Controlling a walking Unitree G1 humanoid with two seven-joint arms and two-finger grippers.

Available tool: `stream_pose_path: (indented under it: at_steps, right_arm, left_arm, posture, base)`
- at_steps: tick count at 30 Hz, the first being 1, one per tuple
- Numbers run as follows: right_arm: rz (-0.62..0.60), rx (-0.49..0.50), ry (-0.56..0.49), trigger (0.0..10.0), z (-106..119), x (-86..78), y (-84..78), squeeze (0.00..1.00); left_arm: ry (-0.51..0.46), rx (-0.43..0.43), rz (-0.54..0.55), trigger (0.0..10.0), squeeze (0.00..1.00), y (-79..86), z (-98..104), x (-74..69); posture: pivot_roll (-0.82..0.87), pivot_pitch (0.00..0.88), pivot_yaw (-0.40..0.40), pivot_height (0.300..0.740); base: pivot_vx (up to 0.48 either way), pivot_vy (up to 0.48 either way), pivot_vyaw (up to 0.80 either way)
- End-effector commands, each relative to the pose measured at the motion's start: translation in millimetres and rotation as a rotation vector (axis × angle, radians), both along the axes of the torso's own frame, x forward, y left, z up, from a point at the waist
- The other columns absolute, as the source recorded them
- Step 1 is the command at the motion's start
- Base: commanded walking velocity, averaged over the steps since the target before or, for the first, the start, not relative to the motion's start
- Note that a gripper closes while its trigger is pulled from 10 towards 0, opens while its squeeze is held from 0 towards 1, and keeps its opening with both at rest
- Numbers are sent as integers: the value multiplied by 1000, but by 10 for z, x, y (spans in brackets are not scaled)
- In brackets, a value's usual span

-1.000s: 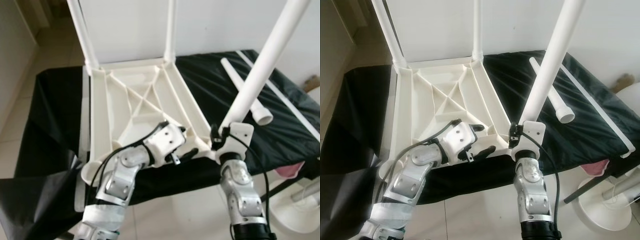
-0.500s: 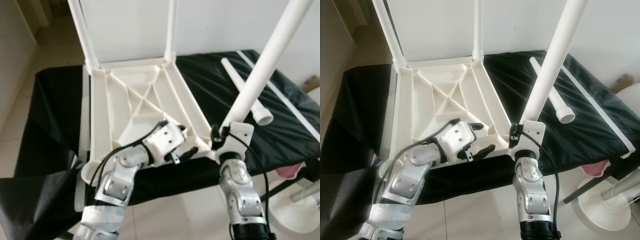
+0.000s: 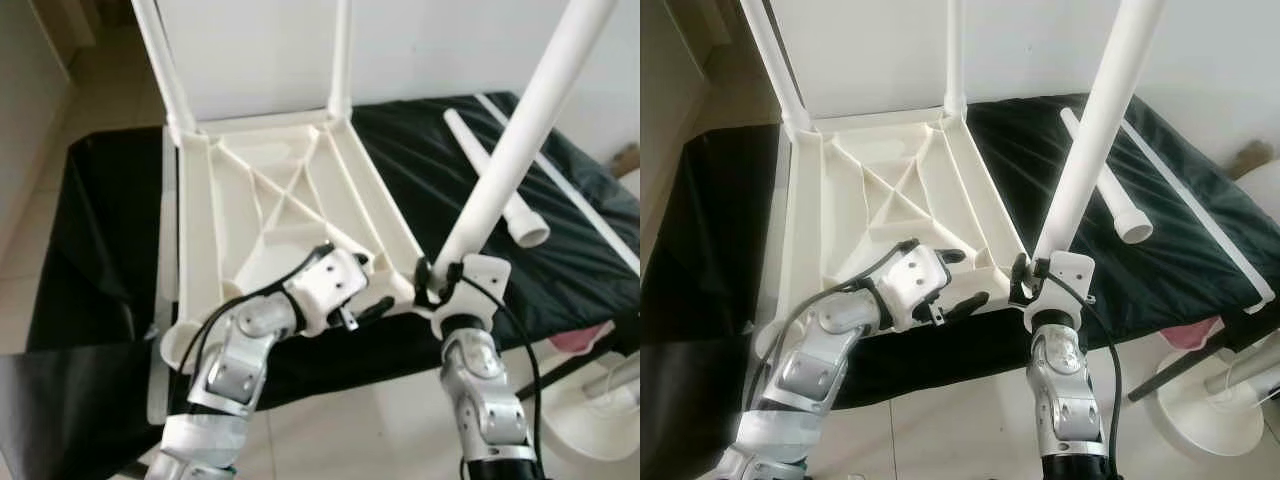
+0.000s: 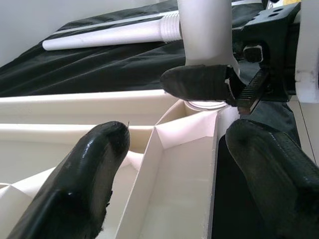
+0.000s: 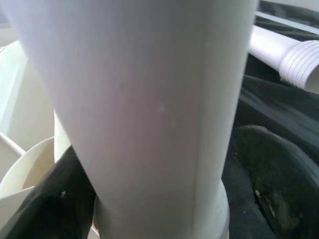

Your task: Building children table

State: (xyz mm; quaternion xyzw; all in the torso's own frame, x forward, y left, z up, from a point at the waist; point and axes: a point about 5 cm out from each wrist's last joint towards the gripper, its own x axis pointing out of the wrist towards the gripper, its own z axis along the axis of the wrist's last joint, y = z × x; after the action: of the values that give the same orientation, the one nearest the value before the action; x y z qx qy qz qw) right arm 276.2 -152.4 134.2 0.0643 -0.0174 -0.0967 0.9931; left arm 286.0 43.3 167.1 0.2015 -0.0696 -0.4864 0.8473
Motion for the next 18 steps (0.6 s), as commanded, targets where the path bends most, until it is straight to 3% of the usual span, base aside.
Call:
stream_pose_path:
  at_steps: [1, 2, 7, 18]
  right_arm:
    - [13, 49, 15, 10000, -34, -34, 35, 1000]
    - [66, 44, 9, 10000, -17, -29, 39, 0]
    - [196, 9, 3, 10000, 21, -19, -20, 0]
    - [455, -220, -18, 10000, 114, 79, -193, 0]
  left_arm:
    - [-28, -33, 102, 10000, 0, 22, 21, 34]
    - [-32, -34, 100, 10000, 0, 22, 26, 36]
    - [-59, -50, 87, 10000, 0, 21, 61, 25]
    - [-45, -32, 81, 10000, 0, -6, 49, 33]
  posture:
    - [-19, 78, -27, 740]
    - [-22, 75, -24, 740]
    - [-24, 74, -25, 740]
    - [-23, 59, -23, 740]
  base:
    - [0, 0, 0]
    - [0, 0, 0]
    - [0, 0, 0]
    - [0, 0, 0]
